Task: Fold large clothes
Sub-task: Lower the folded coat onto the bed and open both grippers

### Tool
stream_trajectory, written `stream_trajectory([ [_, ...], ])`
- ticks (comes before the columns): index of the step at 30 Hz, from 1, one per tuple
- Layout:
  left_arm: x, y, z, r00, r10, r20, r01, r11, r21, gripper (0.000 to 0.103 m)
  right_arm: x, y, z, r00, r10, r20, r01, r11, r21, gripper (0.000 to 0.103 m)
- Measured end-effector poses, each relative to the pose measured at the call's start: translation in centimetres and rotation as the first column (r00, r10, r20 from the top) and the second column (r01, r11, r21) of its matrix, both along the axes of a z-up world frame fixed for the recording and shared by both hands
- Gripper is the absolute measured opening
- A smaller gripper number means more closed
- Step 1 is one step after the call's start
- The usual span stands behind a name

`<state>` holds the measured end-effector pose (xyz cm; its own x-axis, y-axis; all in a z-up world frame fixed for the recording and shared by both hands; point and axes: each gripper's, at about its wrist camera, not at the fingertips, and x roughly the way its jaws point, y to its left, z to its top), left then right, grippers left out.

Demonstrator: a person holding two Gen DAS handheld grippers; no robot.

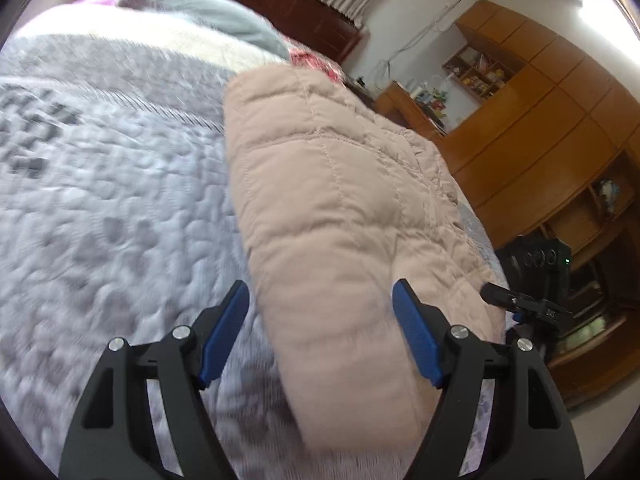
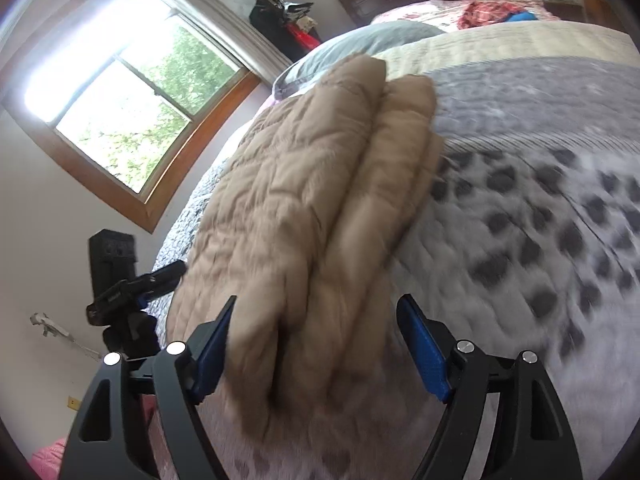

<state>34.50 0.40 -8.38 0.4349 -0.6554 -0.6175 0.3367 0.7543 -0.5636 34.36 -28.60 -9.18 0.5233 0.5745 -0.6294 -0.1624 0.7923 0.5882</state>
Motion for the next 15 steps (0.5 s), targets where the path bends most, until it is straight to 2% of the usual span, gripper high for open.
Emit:
stream_trajectory([
  [5, -4.8, -0.2, 2.0, 0.996, -0.004, 0.091, -0.004, 0.996, 0.085, 0.074, -3.8, -0.9, 0.6, 0.999, -0.032, 0.020, 0.032, 0.999, -0.023, 0.080],
  [8, -5.9, -0.3, 1.6, 0.996, 0.000, 0.085, -0.009, 0.995, 0.104, 0.074, -4.6, -1.2, 0.4, 0.998, -0.060, 0.019, 0.061, 0.996, -0.067, 0.080],
  [11, -5.9, -1.0, 0.6, 0.995, 0.011, 0.096, -0.027, 0.987, 0.160, 0.075, -4.6, -0.7, -0.5, 0.997, -0.081, -0.005, 0.080, 0.992, -0.094, 0.078],
  [15, -5.2, -1.1, -0.8, 0.998, 0.012, 0.068, -0.023, 0.987, 0.157, 0.080, -4.0, -0.3, -1.9, 0.995, -0.097, -0.030, 0.093, 0.988, -0.120, 0.078],
])
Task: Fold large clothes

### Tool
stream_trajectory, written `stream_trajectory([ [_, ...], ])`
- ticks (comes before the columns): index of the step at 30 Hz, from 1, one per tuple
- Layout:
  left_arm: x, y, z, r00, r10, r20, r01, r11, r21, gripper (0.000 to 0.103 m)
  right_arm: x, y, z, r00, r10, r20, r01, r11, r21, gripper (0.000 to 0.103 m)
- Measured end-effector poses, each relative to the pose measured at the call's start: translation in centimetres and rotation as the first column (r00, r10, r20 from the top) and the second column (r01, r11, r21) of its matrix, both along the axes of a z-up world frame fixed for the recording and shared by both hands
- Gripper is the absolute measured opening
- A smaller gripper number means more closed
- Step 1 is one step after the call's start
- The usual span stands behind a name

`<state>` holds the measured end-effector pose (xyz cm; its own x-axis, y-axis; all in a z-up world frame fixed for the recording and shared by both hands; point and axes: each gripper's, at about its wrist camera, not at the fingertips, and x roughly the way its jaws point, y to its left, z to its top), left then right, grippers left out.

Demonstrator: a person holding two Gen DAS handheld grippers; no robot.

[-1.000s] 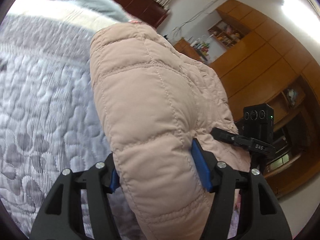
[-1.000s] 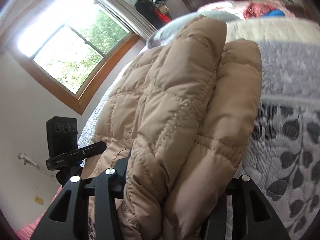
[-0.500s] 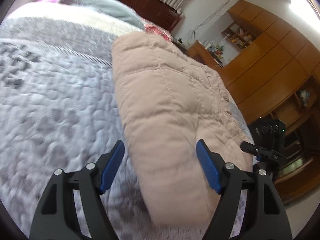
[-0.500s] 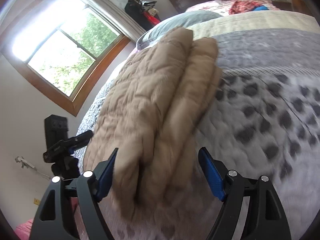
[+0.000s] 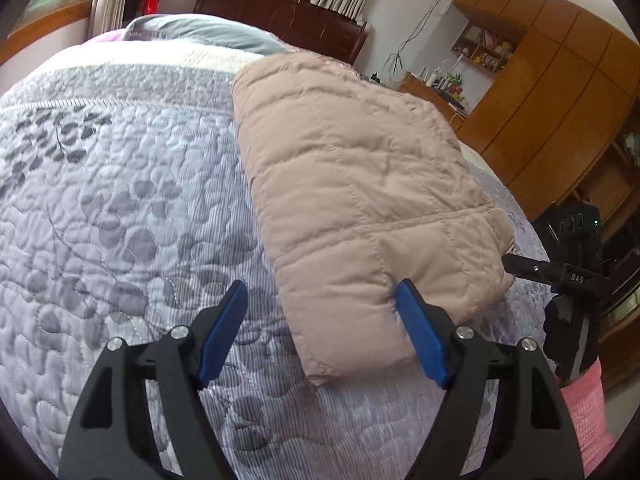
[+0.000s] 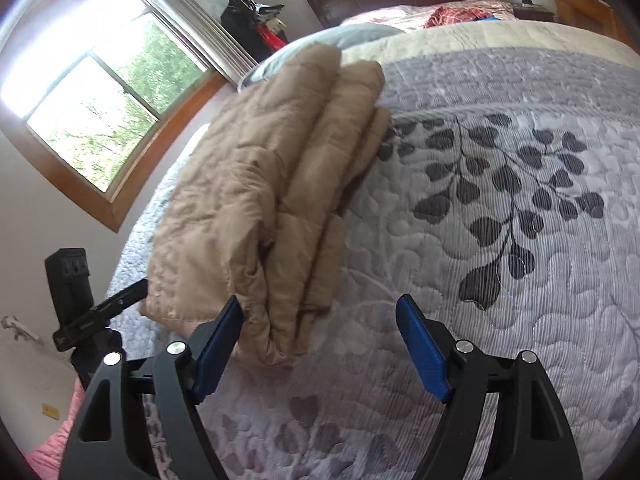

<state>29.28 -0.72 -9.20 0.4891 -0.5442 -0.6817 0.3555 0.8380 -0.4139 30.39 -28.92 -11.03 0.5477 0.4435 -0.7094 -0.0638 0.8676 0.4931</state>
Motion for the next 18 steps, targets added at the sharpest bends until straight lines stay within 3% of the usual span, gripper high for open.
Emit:
stream_trajectory([
  [3, 0.1, 0.2, -0.3, 1.000, 0.009, -0.007, -0.009, 1.000, -0.003, 0.080, 0.5, 0.2, -0.8, 1.000, -0.006, -0.019, 0.006, 1.000, 0.021, 0.078],
  [8, -1.4, 0.1, 1.4, 0.999, 0.033, 0.009, -0.033, 0.999, 0.042, 0.080, -1.0, 0.2, 0.6, 1.000, -0.028, 0.009, 0.028, 1.000, -0.007, 0.079],
  [14, -4.9, -0.3, 3.6, 0.994, 0.087, 0.068, -0.097, 0.981, 0.168, 0.092, -4.3, 2.5, 3.1, 0.998, -0.048, 0.027, 0.052, 0.985, -0.163, 0.098],
  [18, -7.4, -0.4, 4.8, 0.982, 0.141, 0.124, -0.168, 0.955, 0.246, 0.094, -6.7, 4.7, 4.7, 0.997, -0.040, 0.060, 0.054, 0.965, -0.258, 0.099],
])
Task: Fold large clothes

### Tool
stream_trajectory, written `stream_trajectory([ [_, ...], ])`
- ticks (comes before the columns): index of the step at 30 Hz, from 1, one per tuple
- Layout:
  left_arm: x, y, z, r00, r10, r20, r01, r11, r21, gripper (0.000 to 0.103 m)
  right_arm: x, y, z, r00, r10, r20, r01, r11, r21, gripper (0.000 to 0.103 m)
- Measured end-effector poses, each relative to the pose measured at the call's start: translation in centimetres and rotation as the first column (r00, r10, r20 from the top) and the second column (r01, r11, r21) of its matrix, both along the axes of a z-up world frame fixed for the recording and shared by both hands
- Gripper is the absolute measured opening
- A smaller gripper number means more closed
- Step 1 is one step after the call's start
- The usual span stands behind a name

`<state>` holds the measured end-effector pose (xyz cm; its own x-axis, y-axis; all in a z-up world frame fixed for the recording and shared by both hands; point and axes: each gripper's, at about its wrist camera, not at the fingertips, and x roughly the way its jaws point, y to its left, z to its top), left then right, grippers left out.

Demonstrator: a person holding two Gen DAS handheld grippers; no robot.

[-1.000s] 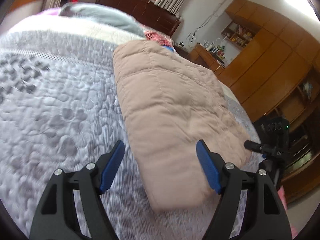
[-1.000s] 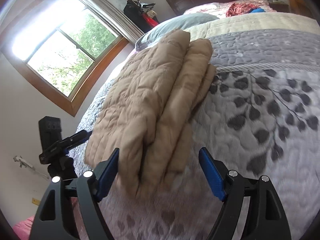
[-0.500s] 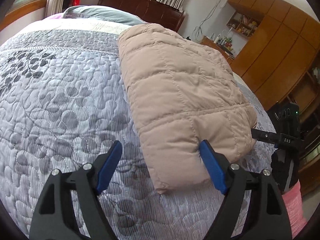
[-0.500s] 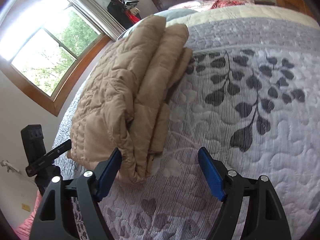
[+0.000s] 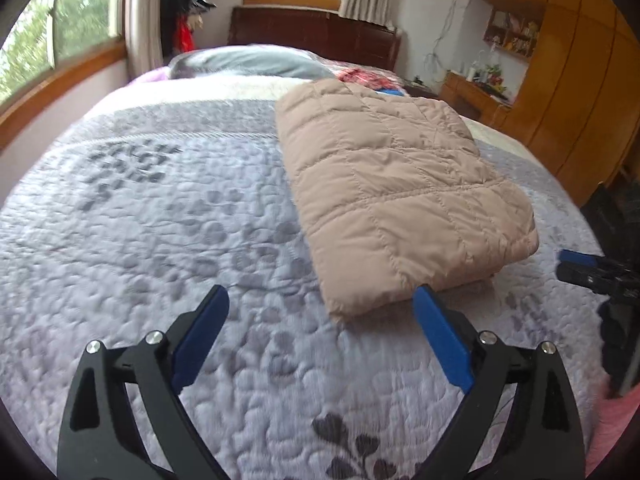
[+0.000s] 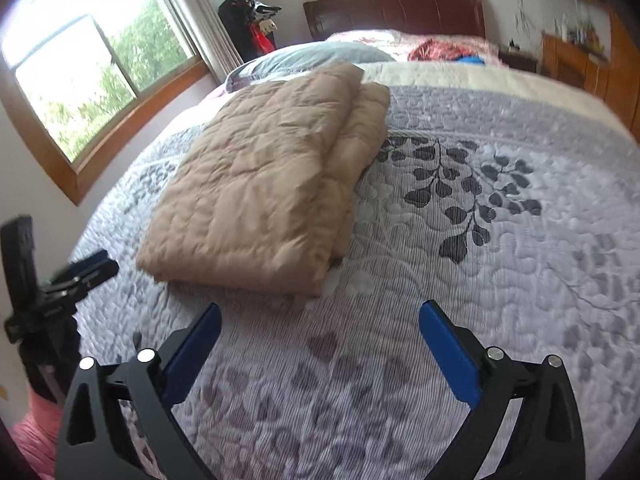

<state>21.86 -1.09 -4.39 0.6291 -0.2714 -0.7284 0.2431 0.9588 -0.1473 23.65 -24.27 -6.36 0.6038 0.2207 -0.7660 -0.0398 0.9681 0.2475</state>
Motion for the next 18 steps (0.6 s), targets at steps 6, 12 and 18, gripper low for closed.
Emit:
stream_trajectory([
  [6, -3.1, 0.2, 1.5, 0.996, 0.070, 0.060, -0.074, 0.995, 0.068, 0.095, -3.3, 2.2, 1.4, 0.997, -0.051, 0.058, 0.056, 0.995, -0.086, 0.099],
  [12, -5.7, 0.2, 2.7, 0.989, 0.110, 0.102, -0.119, 0.989, 0.087, 0.095, -5.3, 3.3, 1.6, 0.990, -0.129, 0.063, 0.137, 0.981, -0.140, 0.099],
  [18, -8.1, 0.1, 3.5, 0.985, 0.117, 0.130, -0.132, 0.985, 0.111, 0.095, -7.1, 3.9, 1.9, 0.986, -0.157, 0.060, 0.164, 0.977, -0.140, 0.099],
])
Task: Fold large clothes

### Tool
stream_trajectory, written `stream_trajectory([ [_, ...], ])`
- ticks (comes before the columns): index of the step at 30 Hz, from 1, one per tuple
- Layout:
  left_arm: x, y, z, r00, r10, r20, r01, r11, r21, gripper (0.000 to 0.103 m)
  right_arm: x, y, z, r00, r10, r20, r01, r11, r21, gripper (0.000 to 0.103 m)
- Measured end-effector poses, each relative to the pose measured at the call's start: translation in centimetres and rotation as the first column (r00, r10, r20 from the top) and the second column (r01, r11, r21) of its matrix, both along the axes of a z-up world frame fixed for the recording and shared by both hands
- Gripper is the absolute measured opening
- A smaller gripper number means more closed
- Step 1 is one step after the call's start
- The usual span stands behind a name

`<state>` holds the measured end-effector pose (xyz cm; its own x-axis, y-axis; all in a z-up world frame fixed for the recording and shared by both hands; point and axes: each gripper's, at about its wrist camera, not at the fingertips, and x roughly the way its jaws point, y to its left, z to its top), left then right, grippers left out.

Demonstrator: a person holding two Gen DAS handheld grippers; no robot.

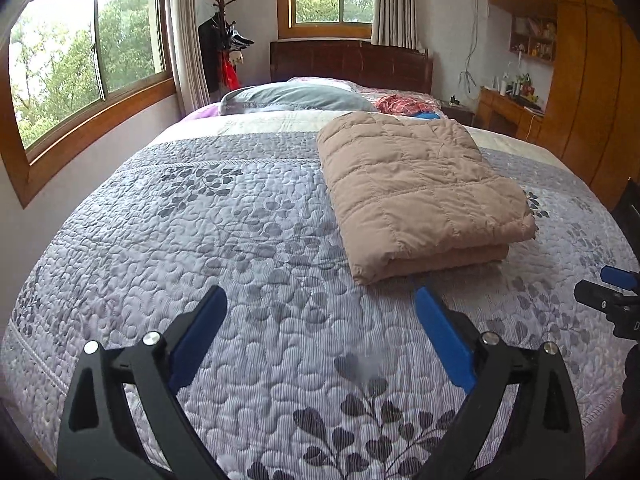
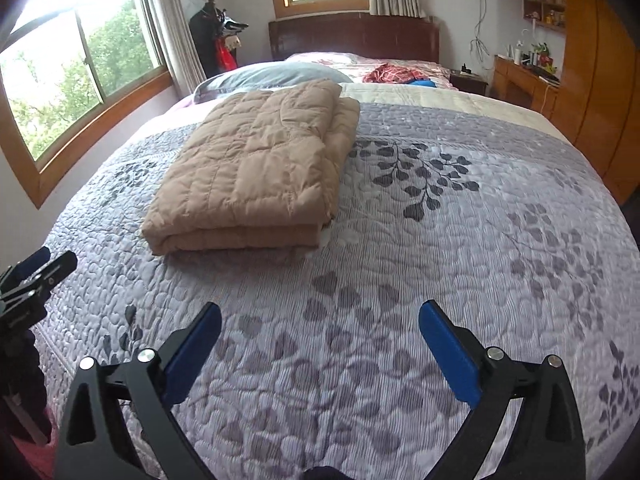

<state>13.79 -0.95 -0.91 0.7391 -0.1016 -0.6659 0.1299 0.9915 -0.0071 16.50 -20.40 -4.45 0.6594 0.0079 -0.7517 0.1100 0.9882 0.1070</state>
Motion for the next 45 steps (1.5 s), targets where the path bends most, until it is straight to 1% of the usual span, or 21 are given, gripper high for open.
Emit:
stream_trajectory([
  [8, -2.8, 0.4, 1.0, 1.000, 0.005, 0.026, -0.006, 1.000, 0.012, 0.095, -2.7, 1.7, 0.7, 1.000, -0.022, -0.004, 0.022, 1.000, -0.012, 0.099],
  [13, -4.5, 0.8, 1.0, 1.000, -0.003, 0.028, 0.003, 1.000, 0.012, 0.095, -4.4, 2.8, 1.3, 0.999, -0.032, 0.017, 0.032, 0.998, -0.051, 0.099],
  [17, -5.4, 1.1, 1.1, 0.999, 0.001, 0.034, -0.001, 1.000, 0.014, 0.095, -5.2, 3.0, 1.5, 0.999, -0.024, 0.022, 0.025, 0.999, -0.043, 0.099],
  [29, -6.4, 1.1, 1.4, 0.999, 0.009, 0.044, -0.010, 1.000, 0.025, 0.095, -6.3, 3.2, 1.7, 0.998, -0.040, 0.041, 0.042, 0.998, -0.037, 0.099],
  [45, -6.5, 1.2, 1.5, 0.999, 0.001, 0.044, -0.003, 1.000, 0.026, 0.095, -6.2, 3.3, 1.7, 0.998, -0.041, 0.040, 0.043, 0.998, -0.035, 0.099],
])
